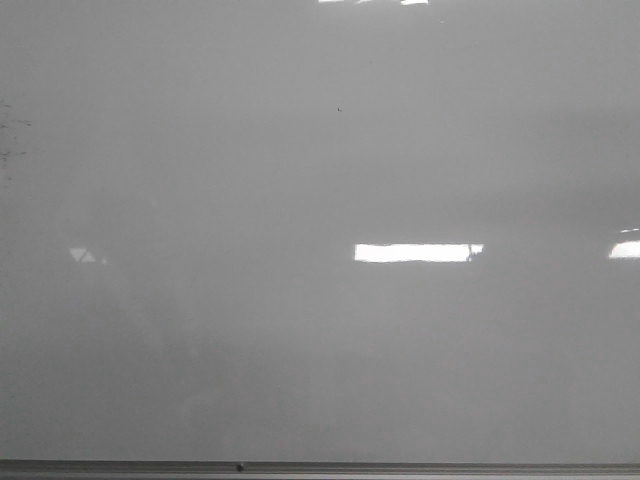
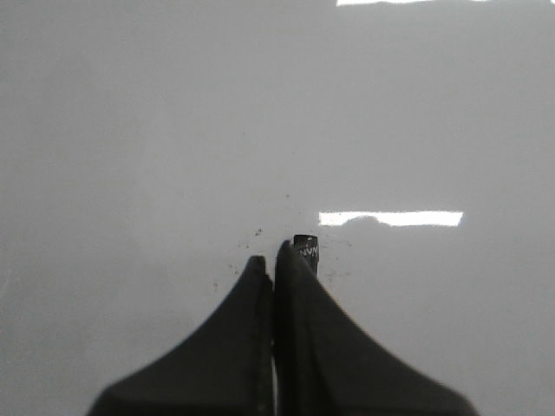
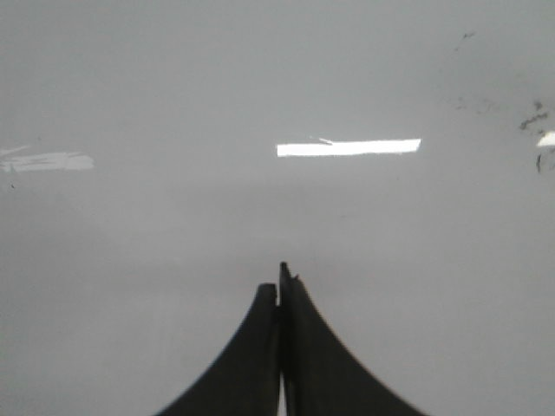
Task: Write number 9 on whiteboard
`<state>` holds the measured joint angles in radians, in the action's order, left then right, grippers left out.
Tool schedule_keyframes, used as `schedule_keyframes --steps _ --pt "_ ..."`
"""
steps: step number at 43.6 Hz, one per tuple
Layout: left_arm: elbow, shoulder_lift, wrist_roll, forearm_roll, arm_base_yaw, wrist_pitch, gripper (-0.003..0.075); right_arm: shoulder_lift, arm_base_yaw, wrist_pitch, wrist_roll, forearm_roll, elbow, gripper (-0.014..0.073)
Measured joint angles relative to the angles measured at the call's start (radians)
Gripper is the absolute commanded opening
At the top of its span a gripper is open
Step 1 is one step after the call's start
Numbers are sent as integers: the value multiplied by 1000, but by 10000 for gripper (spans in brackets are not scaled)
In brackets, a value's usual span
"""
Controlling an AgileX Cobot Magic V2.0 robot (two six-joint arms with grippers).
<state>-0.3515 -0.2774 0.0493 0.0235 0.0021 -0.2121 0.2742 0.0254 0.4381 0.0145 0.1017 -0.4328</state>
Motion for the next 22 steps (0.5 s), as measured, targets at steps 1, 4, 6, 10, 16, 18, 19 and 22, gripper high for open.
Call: schedule_keyframes --steps 1,4,6,10,16,18,19,22 --pt "0 -4 0 0 0 -4 3 5 0 2 0 0 0 -43" --pt "0 -7 0 5 0 -9 90 7 0 2 0 0 0 23" --pt "0 -7 0 10 0 -9 178 7 0 2 0 0 0 105" --pt "-2 -7 0 14 0 -9 436 7 0 2 0 0 0 290" --pt "-2 -7 0 17 0 -9 699 7 0 2 0 0 0 521" --pt "-2 -7 0 18 0 -9 697 7 0 2 0 0 0 559" --pt "-2 -7 0 20 0 -9 688 7 0 2 0 0 0 573" --pt "-2 -7 0 20 0 -9 660 7 0 2 2 0 0 575"
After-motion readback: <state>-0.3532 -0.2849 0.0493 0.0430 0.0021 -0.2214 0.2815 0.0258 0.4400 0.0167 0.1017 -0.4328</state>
